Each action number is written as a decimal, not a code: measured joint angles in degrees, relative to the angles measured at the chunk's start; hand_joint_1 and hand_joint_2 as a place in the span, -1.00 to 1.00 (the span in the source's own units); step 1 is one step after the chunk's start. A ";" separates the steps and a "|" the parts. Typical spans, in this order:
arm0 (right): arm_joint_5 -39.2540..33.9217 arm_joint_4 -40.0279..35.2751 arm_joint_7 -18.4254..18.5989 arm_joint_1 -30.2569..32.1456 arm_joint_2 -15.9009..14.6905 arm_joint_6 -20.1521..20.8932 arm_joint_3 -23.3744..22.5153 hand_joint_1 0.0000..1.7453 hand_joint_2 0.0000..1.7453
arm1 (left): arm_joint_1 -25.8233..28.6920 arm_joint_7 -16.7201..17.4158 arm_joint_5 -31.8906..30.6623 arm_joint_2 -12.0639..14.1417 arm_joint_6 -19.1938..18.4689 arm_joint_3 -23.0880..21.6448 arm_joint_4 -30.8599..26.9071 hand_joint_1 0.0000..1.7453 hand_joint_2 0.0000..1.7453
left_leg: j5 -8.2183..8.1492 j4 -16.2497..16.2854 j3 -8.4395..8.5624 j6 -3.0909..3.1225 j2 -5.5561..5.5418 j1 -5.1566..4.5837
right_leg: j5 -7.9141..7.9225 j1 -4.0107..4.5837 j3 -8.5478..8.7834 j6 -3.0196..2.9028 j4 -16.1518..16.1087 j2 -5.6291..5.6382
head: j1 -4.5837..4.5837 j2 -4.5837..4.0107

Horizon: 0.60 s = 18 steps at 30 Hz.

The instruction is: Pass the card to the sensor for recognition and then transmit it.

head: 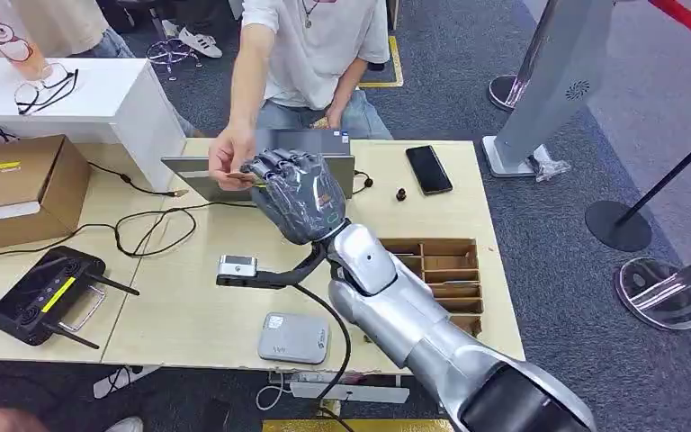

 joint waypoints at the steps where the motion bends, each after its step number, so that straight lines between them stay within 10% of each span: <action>1: 0.00 0.13 0.00 0.00 0.07 0.00 0.00 -1.00 1.00 | 0.04 0.00 0.02 0.00 0.02 0.00 0.00 -1.00 -1.00 | 0.00 0.00 0.00 0.00 0.00 0.00 | 0.00 0.00 0.00 0.00 0.00 0.00 | 0.00 0.00; 16: -5.03 0.20 -1.77 0.38 0.44 0.48 -1.07 -1.00 1.00 | 0.42 -0.63 -0.13 0.00 -0.02 0.04 0.00 -1.00 -1.00 | 0.00 0.00 0.01 0.00 0.00 0.00 | 0.00 0.00 0.00 0.00 0.00 0.00 | 0.02 0.00; 17: -5.60 -0.02 -2.03 0.53 0.37 0.50 -1.38 -1.00 -1.00 | 0.42 -0.63 -0.35 0.00 -0.09 0.04 0.00 -1.00 -1.00 | 0.00 0.00 0.02 0.00 0.00 0.00 | 0.00 0.00 -0.01 0.00 0.00 0.01 | 0.00 0.00; 18: -6.21 -0.32 -2.21 0.76 0.22 0.57 -1.81 -1.00 -1.00 | 0.41 -0.63 -0.65 0.00 -0.15 0.04 0.00 -1.00 -1.00 | 0.00 0.00 0.02 0.00 0.01 0.00 | 0.00 0.00 -0.01 0.00 0.00 0.01 | 0.00 0.00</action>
